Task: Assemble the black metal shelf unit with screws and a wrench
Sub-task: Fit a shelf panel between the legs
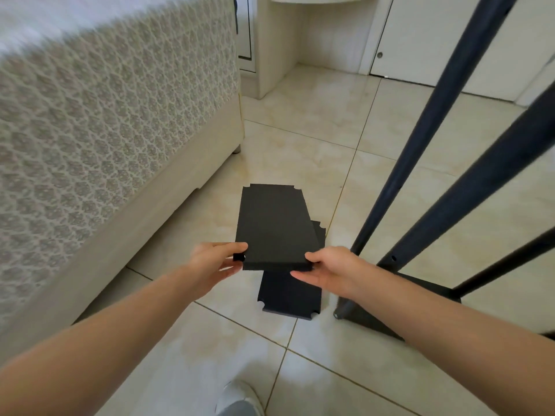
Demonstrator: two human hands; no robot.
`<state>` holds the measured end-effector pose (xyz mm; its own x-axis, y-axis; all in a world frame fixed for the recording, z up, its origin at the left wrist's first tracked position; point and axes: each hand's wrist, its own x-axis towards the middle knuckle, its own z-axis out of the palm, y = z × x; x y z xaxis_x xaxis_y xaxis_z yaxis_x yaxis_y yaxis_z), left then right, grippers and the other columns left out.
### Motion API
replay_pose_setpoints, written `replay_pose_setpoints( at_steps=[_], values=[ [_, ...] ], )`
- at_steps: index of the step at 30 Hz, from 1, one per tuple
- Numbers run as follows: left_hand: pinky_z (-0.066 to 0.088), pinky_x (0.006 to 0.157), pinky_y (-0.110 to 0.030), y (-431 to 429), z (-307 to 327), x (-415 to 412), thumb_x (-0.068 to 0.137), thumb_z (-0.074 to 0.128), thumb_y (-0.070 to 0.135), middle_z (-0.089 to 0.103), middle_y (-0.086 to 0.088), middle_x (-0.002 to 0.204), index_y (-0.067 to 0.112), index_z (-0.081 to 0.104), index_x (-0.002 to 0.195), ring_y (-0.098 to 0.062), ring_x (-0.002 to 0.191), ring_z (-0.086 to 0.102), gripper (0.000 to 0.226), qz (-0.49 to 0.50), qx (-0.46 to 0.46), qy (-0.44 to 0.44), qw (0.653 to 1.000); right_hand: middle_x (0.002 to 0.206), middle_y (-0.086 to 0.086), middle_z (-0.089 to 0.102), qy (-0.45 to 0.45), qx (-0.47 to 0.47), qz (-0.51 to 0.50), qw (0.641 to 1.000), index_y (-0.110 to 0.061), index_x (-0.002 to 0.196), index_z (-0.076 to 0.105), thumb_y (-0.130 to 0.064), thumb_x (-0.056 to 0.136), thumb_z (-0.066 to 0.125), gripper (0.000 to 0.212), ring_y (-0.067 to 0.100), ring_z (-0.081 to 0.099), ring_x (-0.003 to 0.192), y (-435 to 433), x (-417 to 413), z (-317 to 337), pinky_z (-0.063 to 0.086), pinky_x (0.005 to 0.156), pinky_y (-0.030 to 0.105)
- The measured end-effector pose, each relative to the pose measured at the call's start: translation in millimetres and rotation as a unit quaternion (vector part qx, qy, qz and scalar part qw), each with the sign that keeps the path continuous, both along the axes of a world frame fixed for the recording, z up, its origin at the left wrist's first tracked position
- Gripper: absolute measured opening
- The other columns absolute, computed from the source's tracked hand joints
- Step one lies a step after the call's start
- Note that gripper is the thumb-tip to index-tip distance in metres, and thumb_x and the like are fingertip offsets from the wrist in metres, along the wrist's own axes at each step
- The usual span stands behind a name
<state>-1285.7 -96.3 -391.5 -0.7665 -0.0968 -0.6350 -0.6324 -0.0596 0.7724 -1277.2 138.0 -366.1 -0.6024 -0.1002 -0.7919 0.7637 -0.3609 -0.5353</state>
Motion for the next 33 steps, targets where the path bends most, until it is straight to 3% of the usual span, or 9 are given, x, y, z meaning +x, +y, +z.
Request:
replay_pose_setpoints(
  at_steps=[4, 9, 14, 20, 23, 28, 33],
  values=[
    [0.061, 0.064, -0.029, -6.1, 48.4, 6.3, 0.091, 0.073, 0.011, 0.071, -0.017, 0.106, -0.002, 0.067, 0.109, -0.025, 0.083, 0.074, 0.023, -0.025, 0.034, 0.013, 0.999, 0.123, 0.018, 0.064, 0.046, -0.021, 0.026, 0.998, -0.001, 0.123, 0.054, 0.008, 0.095, 0.051, 0.029, 0.035, 0.065, 0.102, 7.9, 11.8, 47.4, 0.062, 0.069, 0.046],
    [0.058, 0.052, -0.029, -9.4, 101.8, 18.0, 0.093, 0.069, 0.008, 0.076, -0.010, 0.076, -0.001, 0.065, 0.101, -0.022, 0.065, 0.075, 0.012, -0.019, 0.022, 0.033, 0.999, 0.106, 0.022, 0.070, 0.074, -0.022, 0.055, 0.995, 0.000, 0.112, 0.055, 0.008, 0.093, 0.055, 0.021, 0.037, 0.073, 0.089, 18.7, 39.0, 105.6, 0.062, 0.068, 0.045],
    [0.060, 0.055, -0.031, -2.2, 155.0, 33.0, 0.095, 0.066, 0.007, 0.072, -0.015, 0.102, 0.001, 0.063, 0.107, -0.023, 0.069, 0.075, 0.014, -0.015, -0.010, 0.066, 0.998, 0.095, 0.023, 0.073, 0.113, -0.019, 0.112, 0.987, -0.004, 0.114, 0.052, 0.005, 0.093, 0.057, 0.023, 0.040, 0.072, 0.090, 45.4, 73.2, 156.7, 0.060, 0.074, 0.052],
    [0.061, 0.062, -0.036, 8.5, 206.0, 52.5, 0.095, 0.066, 0.008, 0.061, -0.018, 0.122, -0.002, 0.058, 0.128, -0.033, 0.101, 0.068, 0.035, 0.036, -0.014, 0.101, 0.994, 0.124, 0.026, 0.064, 0.140, -0.020, 0.176, 0.974, 0.003, 0.133, 0.047, 0.004, 0.091, 0.056, 0.043, 0.044, 0.067, 0.103, 99.7, 118.0, 196.2, 0.059, 0.078, 0.052],
    [0.058, 0.048, -0.030, 13.5, 221.9, 61.8, 0.094, 0.069, 0.010, 0.057, -0.016, 0.118, 0.002, 0.058, 0.122, -0.027, 0.086, 0.065, 0.031, 0.060, -0.011, 0.108, 0.992, 0.120, 0.026, 0.066, 0.155, -0.010, 0.215, 0.964, 0.001, 0.119, 0.054, 0.001, 0.086, 0.057, 0.034, 0.040, 0.069, 0.102, 129.0, 140.6, 213.6, 0.059, 0.082, 0.048],
    [0.056, 0.046, -0.025, 31.4, 240.5, 82.3, 0.092, 0.072, 0.028, 0.061, -0.012, 0.107, 0.003, 0.061, 0.114, -0.019, 0.074, 0.069, 0.035, -0.021, -0.026, 0.075, 0.997, 0.110, 0.022, 0.066, 0.154, 0.028, 0.186, 0.970, -0.007, 0.119, 0.053, -0.003, 0.081, 0.065, 0.040, 0.039, 0.070, 0.097, 170.5, 170.1, 227.8, 0.058, 0.083, 0.049],
    [0.058, 0.048, -0.024, 63.9, 254.8, 102.6, 0.093, 0.070, 0.020, 0.068, -0.008, 0.087, 0.004, 0.065, 0.105, -0.017, 0.073, 0.067, 0.020, -0.096, -0.029, 0.068, 0.993, 0.093, 0.018, 0.072, 0.140, 0.083, 0.116, 0.980, -0.007, 0.112, 0.057, -0.007, 0.078, 0.073, 0.038, 0.033, 0.073, 0.084, 202.5, 190.7, 232.4, 0.059, 0.070, 0.041]
  ],
)
